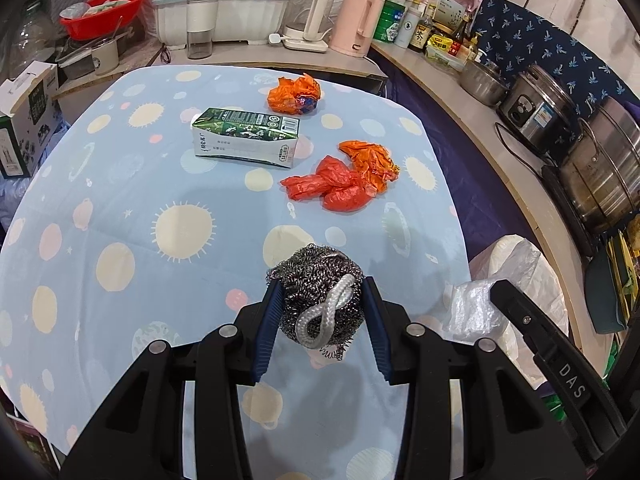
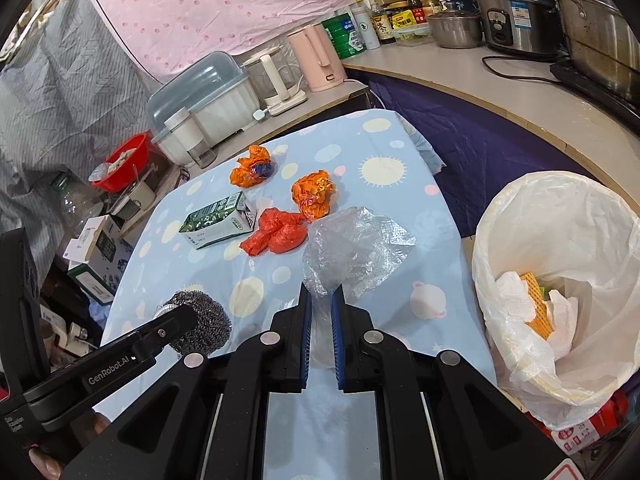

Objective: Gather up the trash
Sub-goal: 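Carry the scrubber and plastic wrap over the bin and open both tools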

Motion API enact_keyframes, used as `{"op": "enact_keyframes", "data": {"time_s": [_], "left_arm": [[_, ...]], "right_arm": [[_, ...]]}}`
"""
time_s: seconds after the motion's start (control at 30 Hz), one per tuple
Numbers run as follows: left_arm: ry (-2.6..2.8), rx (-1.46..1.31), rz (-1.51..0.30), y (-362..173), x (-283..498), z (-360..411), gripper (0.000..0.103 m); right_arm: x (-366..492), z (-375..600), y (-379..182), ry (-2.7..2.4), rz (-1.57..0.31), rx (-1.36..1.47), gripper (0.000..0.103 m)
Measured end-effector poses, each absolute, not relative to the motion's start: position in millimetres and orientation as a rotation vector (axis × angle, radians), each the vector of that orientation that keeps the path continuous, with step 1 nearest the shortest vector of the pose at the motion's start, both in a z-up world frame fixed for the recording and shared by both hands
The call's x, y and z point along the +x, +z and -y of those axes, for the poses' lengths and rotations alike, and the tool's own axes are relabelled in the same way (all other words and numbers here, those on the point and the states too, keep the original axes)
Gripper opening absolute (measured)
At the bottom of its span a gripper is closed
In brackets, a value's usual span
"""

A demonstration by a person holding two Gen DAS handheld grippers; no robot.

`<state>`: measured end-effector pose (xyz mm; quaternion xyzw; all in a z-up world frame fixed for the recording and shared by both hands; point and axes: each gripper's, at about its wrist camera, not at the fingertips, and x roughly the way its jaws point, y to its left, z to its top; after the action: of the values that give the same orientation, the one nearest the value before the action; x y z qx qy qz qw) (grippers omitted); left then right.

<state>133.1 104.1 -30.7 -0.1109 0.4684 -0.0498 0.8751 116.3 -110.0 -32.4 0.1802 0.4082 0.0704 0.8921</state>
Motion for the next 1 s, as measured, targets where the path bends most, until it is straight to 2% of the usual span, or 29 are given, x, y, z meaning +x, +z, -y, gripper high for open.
{"op": "enact_keyframes", "data": {"time_s": [0.5, 1.0], "left_arm": [[-0.179, -0.146, -0.945, -10.1, 122.9, -60.8, 0.039], [-0.358, 0.003, -0.926, 3.1, 118.5, 47.7, 0.039]], "right_arm": [[87.1, 173.7, -14.8, 0.048, -0.748, 0.456, 0.009], [48.6, 293.2, -28.4, -0.177, -0.689, 0.581, 0.009]]}}
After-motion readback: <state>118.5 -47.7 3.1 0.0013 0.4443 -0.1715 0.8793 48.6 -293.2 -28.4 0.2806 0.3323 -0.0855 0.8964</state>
